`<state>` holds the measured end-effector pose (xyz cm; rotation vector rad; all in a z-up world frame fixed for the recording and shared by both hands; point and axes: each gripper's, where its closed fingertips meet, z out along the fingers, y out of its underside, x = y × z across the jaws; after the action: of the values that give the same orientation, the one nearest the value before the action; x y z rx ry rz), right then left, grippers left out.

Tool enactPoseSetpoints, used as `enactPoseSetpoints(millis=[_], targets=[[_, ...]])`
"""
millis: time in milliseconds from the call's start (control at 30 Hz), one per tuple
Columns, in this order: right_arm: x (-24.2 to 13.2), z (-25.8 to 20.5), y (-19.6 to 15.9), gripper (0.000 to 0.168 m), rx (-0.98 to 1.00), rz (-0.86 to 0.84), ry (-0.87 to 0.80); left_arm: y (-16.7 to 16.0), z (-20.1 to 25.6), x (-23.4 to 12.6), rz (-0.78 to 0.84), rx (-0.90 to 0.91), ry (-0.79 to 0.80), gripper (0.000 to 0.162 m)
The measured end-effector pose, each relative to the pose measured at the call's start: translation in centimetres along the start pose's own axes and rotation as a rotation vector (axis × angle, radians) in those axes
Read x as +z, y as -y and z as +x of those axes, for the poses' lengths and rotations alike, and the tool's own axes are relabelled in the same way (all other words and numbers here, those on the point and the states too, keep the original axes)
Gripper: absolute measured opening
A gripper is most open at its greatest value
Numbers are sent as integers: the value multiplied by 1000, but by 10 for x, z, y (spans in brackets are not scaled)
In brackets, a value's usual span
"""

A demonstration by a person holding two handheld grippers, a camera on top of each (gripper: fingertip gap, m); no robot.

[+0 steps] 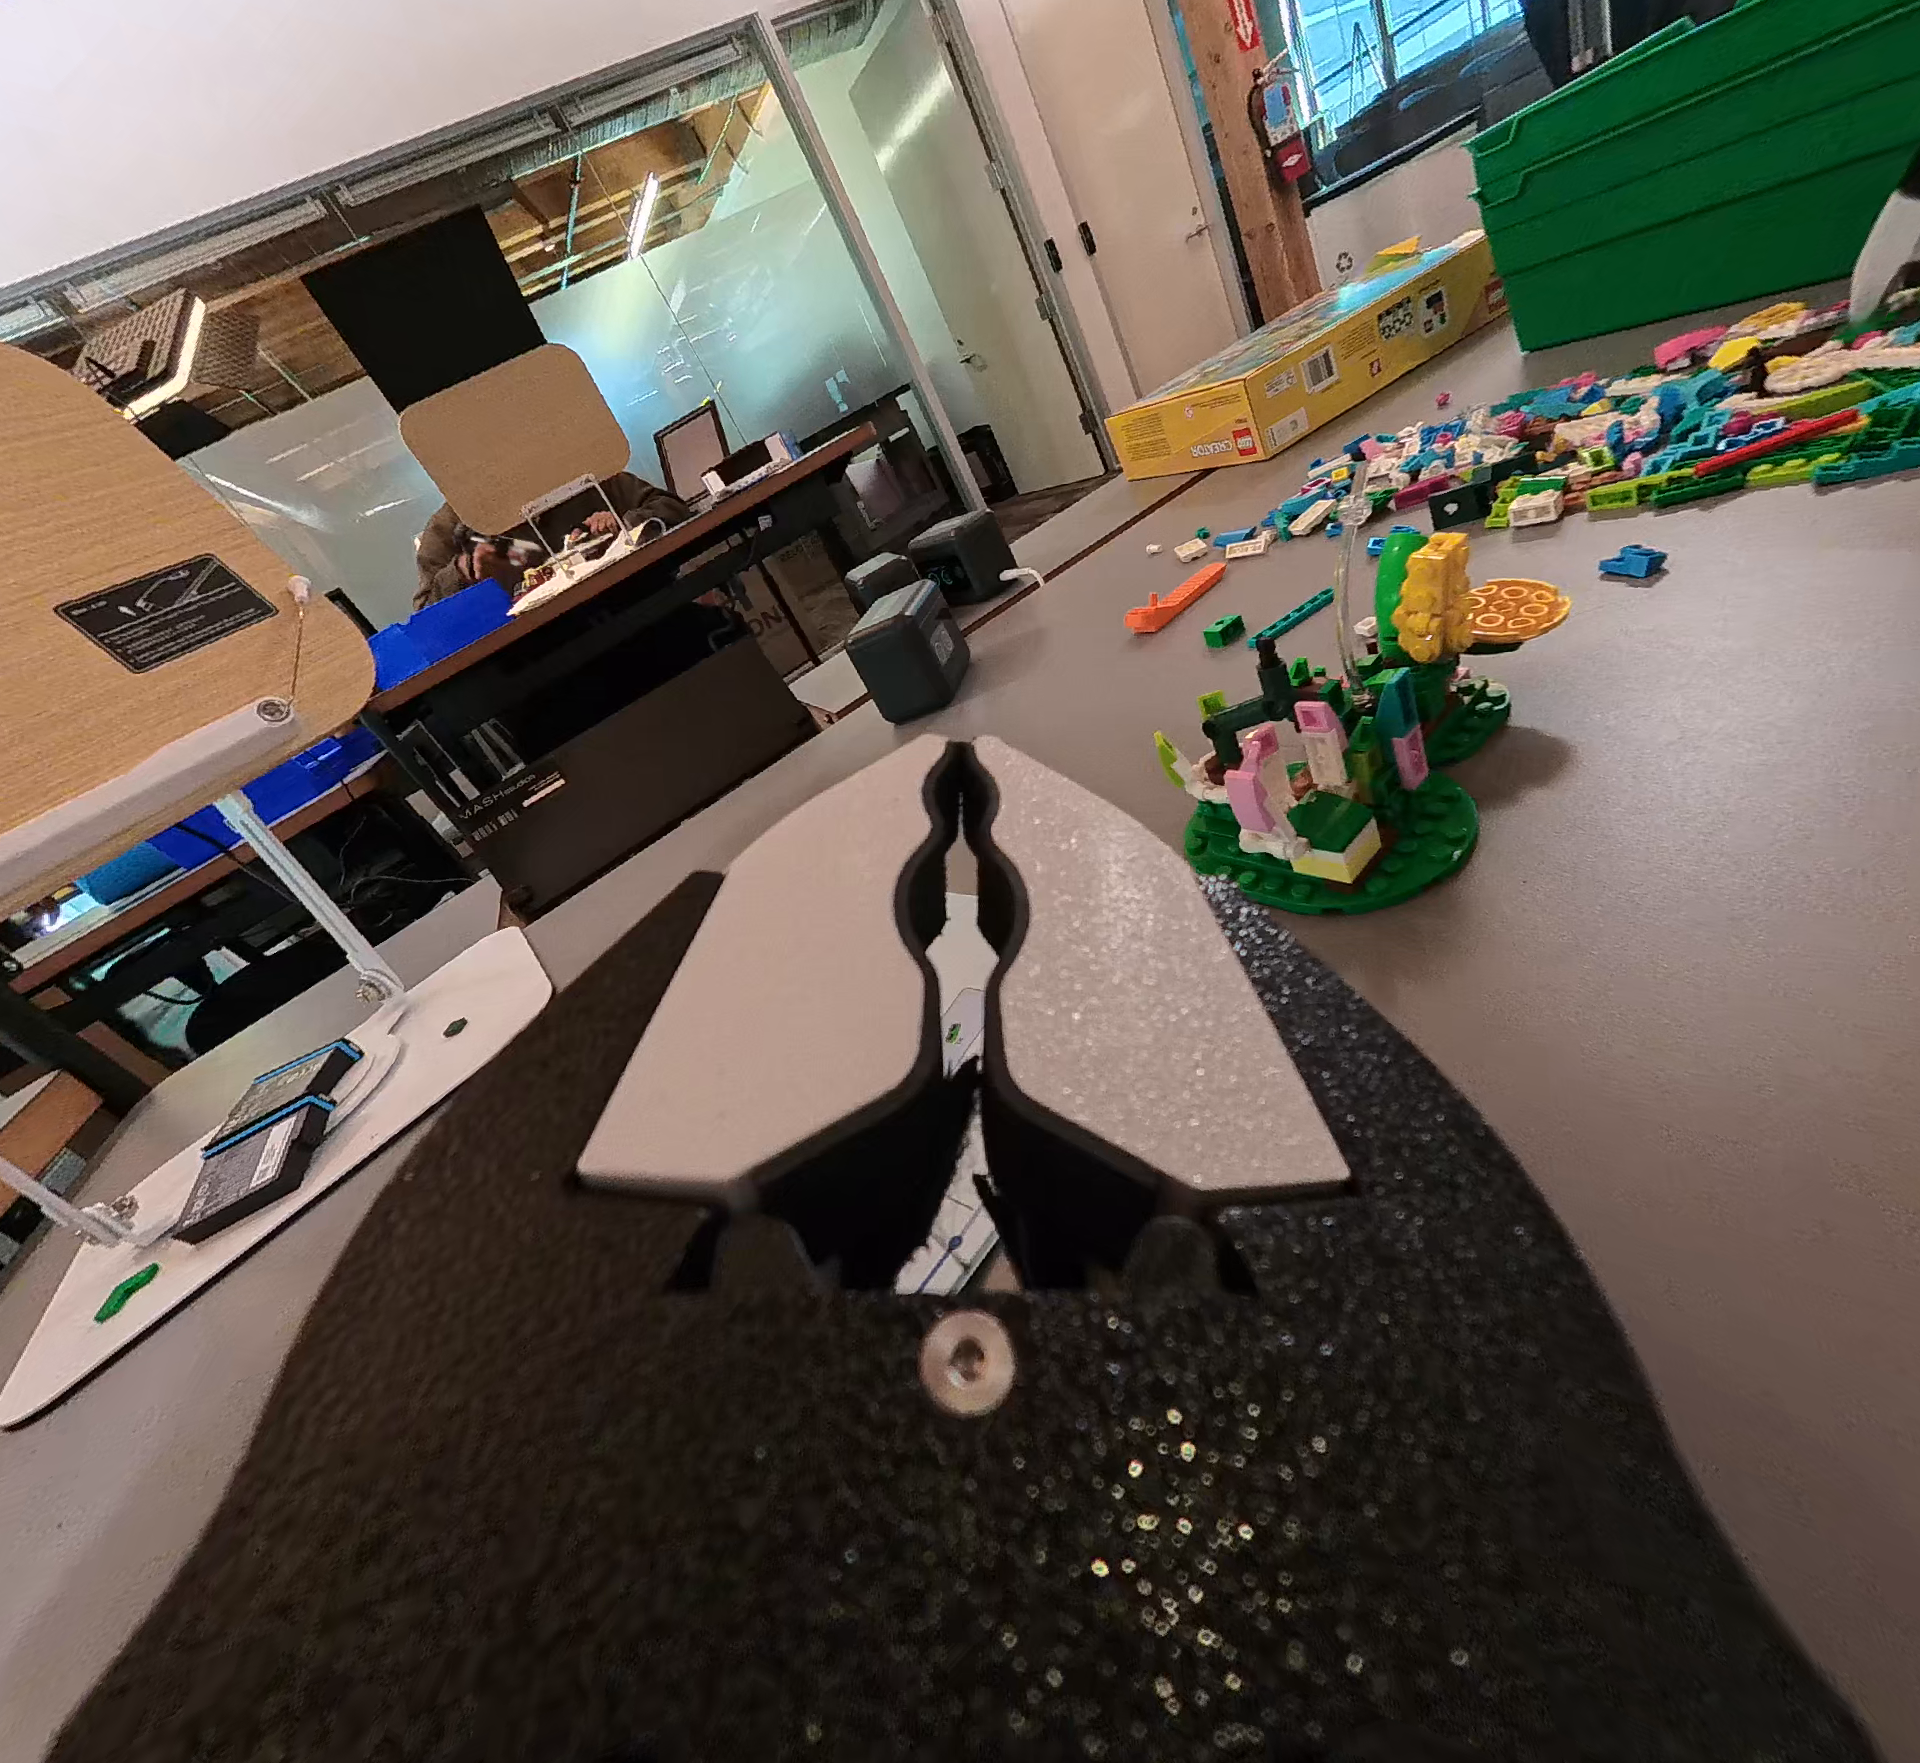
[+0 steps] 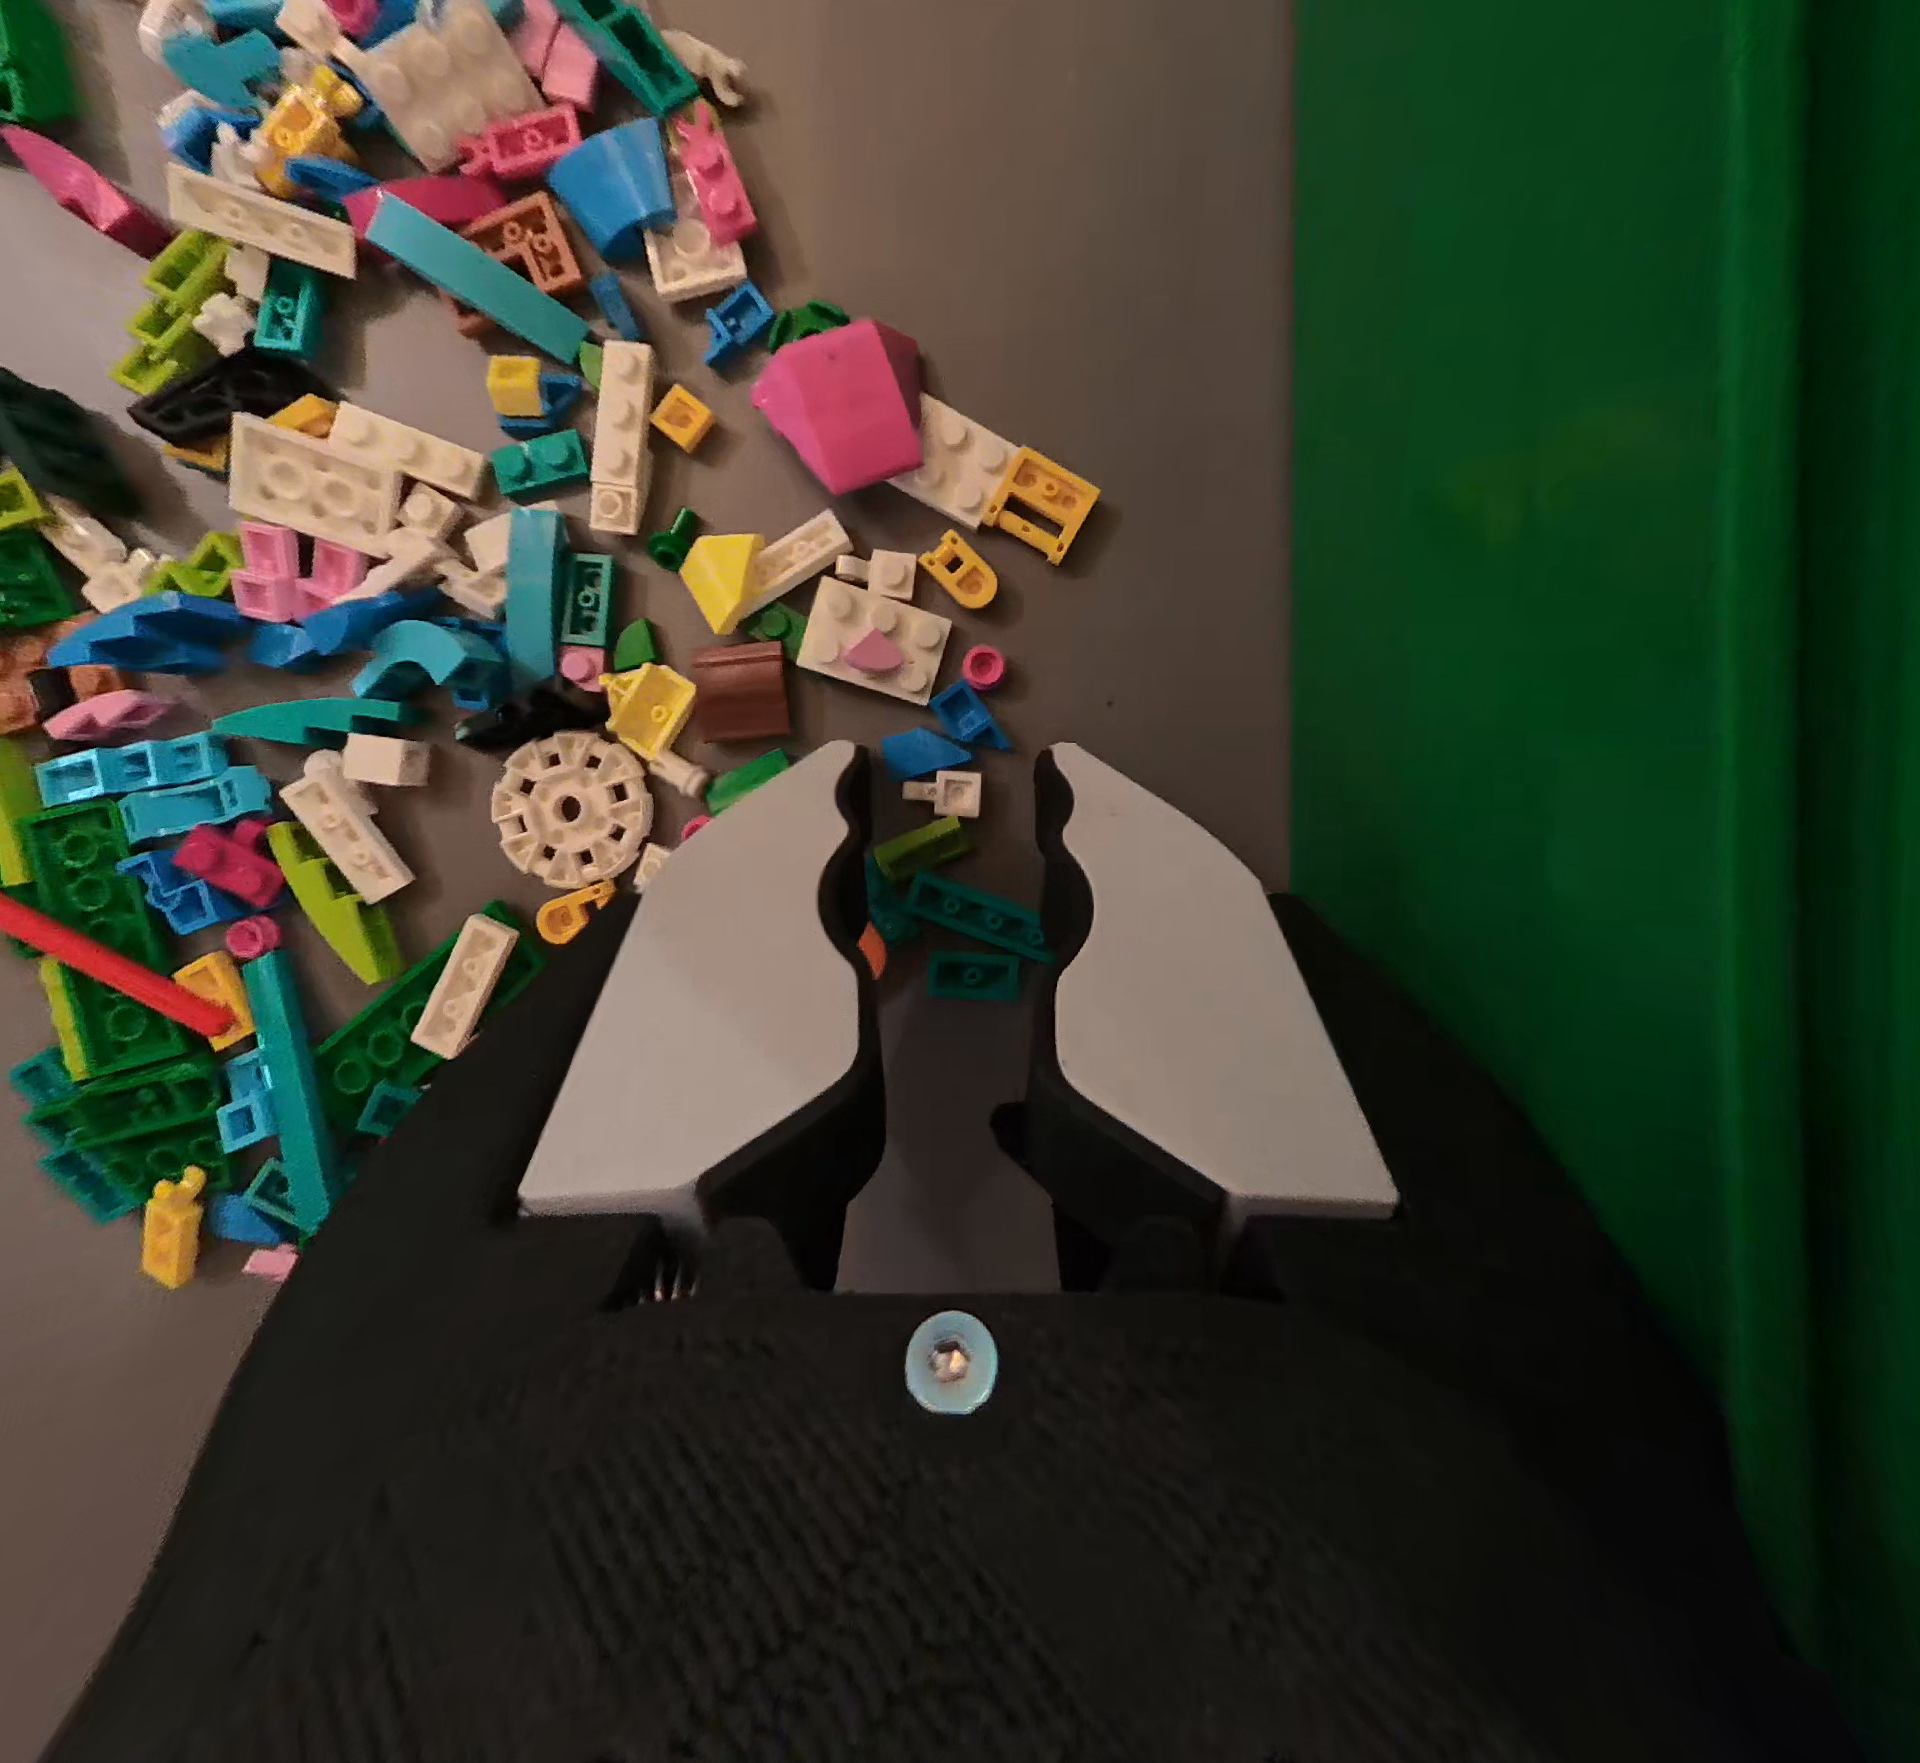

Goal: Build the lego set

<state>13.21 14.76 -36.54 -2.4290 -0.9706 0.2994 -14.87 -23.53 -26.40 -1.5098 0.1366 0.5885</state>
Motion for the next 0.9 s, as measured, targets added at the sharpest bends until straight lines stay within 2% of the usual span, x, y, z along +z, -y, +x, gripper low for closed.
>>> enactPoseSetpoints(millis=[267,367,433,633,767,900], targets=[[-1,1,-2,26,5,-25,-5,1,1,1,3,-1,-5,0],[-2,-1,-4,22,1,-38,9,1,2,1,2,1,-6,0],[-3,-1,-5,13,-3,-48,21,0,2,1,2,1,-6,0],[-6,-3,-7,12,-65,-48,44,1,2,2,2,3,-8,0],[-23,-22,12,12,-207,126,130,1,3,2,2,4,-9,0],[-58,-87,31,12,-558,444,350,1,3,2,3,5,-8,0]])
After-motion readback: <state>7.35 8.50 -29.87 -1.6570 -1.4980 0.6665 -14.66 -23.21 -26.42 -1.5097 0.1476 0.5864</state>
